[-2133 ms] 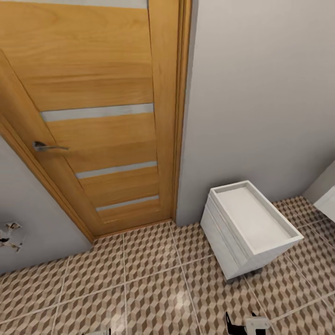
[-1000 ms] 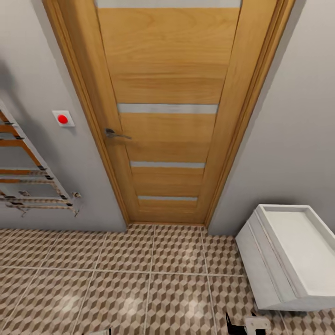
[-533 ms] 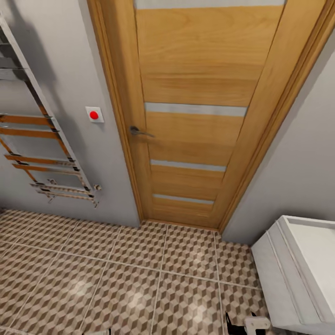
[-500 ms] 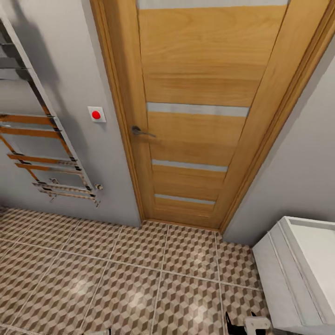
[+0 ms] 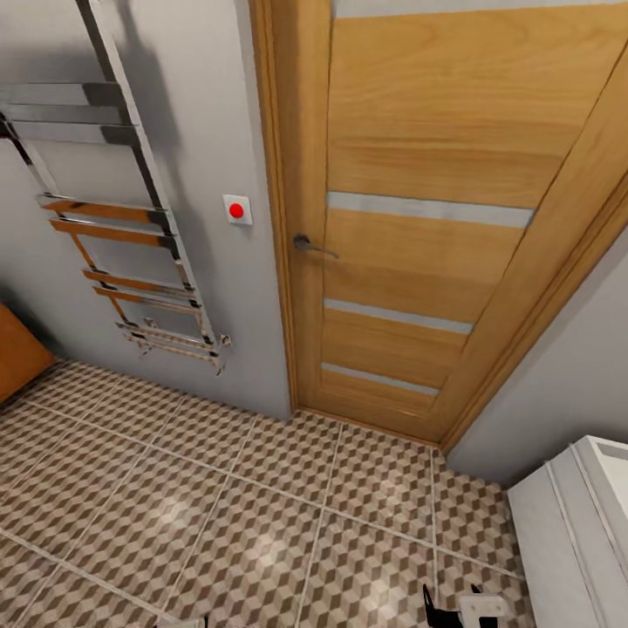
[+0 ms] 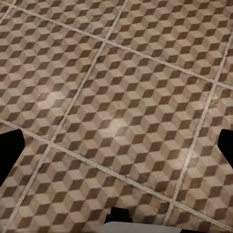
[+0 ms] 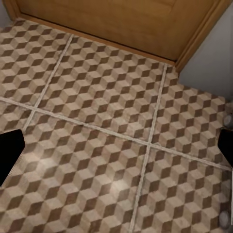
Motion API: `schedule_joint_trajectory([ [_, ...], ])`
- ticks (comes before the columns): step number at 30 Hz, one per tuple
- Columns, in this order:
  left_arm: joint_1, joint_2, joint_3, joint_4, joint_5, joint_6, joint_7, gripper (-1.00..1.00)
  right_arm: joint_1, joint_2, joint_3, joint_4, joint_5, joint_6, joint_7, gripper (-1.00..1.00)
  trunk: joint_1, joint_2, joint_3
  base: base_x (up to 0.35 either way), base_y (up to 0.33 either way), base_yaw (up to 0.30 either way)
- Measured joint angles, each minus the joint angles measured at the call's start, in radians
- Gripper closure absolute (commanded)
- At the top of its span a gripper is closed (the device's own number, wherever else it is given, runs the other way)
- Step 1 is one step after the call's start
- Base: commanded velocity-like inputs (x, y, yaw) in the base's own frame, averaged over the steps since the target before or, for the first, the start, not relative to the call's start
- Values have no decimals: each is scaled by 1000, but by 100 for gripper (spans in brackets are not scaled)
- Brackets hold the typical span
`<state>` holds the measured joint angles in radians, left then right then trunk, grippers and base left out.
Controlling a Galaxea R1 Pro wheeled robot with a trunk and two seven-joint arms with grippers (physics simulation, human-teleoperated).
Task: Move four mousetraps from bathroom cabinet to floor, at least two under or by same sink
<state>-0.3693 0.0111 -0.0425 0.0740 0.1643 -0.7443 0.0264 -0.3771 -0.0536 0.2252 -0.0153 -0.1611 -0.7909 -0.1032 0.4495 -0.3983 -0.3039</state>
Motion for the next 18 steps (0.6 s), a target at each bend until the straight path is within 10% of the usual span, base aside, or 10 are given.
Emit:
schedule_joint_trajectory([
  [18,0,0,0,0,0,0,0,-100,0,0,0,0,0,0,0,-100,0,0,0,0,0,288],
])
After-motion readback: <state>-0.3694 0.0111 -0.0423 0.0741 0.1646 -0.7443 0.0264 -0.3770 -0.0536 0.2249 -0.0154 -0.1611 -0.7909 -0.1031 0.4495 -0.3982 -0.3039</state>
